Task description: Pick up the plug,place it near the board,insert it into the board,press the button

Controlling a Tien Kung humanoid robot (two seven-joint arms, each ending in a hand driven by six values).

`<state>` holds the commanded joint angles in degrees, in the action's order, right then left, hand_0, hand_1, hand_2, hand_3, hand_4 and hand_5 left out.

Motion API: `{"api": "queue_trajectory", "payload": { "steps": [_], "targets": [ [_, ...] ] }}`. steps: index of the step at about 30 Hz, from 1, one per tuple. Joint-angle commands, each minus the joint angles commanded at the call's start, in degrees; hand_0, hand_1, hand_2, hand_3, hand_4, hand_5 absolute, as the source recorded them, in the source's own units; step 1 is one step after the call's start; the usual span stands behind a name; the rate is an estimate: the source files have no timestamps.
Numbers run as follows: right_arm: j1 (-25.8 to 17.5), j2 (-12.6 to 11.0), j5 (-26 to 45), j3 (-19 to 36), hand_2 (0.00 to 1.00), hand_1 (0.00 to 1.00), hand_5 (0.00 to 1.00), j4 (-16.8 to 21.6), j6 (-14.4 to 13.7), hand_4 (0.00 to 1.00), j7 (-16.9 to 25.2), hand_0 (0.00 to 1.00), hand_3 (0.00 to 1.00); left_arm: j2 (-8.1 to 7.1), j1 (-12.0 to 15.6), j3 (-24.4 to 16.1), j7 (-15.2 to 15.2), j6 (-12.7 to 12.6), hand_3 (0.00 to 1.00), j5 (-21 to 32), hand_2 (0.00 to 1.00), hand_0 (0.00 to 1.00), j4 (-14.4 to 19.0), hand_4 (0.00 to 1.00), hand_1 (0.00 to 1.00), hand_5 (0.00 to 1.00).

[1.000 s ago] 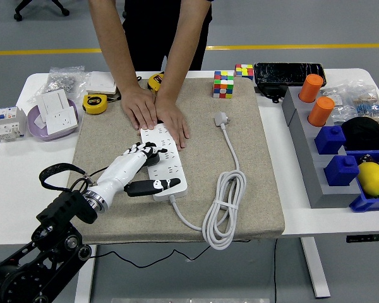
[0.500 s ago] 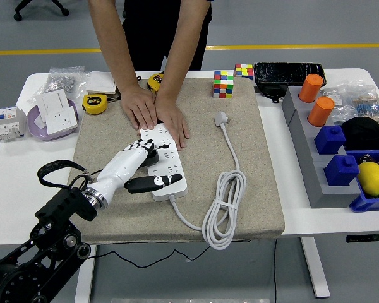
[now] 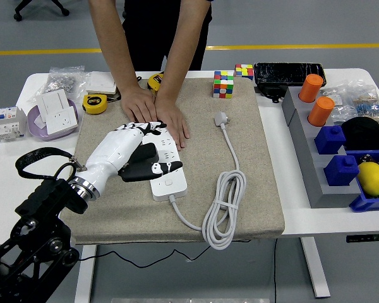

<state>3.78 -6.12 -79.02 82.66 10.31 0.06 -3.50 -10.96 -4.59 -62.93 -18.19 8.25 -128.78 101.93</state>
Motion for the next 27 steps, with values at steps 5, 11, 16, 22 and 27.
{"api": "queue_trajectory", "payload": {
  "steps": [5,11,16,22,27],
  "targets": [
    [0.02,-0.02,0.05,0.01,0.763,0.776,0.868,0.00,-0.02,0.998,-0.01,0.868,0.797,-0.88,0.45,-0.32,-7.65,8.78,0.887,-0.75,0.216,0.256,0.00,0.653,0.115,0.224],
    [0.12,-0.06,0.33,-0.30,0.763,0.776,0.867,0.00,-0.06,0.998,0.09,0.868,0.797,-1.53,0.18,0.63,-11.45,15.99,0.896,-0.16,0.186,0.208,0.00,0.489,0.067,0.028],
    [0.08,-0.03,0.29,-0.27,0.763,0.776,0.867,0.00,-0.06,0.998,0.08,0.868,0.797,-1.51,-0.10,1.95,-11.28,16.35,0.896,0.20,0.186,0.208,0.00,0.489,0.067,0.028],
    [0.03,-0.08,-0.17,0.02,0.763,0.776,0.866,0.00,-0.01,0.998,-0.07,0.868,0.797,-1.50,-1.00,4.55,-10.51,15.48,0.900,1.17,0.180,0.200,0.00,0.495,0.057,0.002],
    [0.16,-0.13,0.23,-0.57,0.763,0.776,0.866,0.00,-0.03,0.998,0.05,0.868,0.797,-1.33,-1.97,7.29,-10.00,14.92,0.898,1.76,0.179,0.195,0.00,0.500,0.054,0.002]
  ]
}}
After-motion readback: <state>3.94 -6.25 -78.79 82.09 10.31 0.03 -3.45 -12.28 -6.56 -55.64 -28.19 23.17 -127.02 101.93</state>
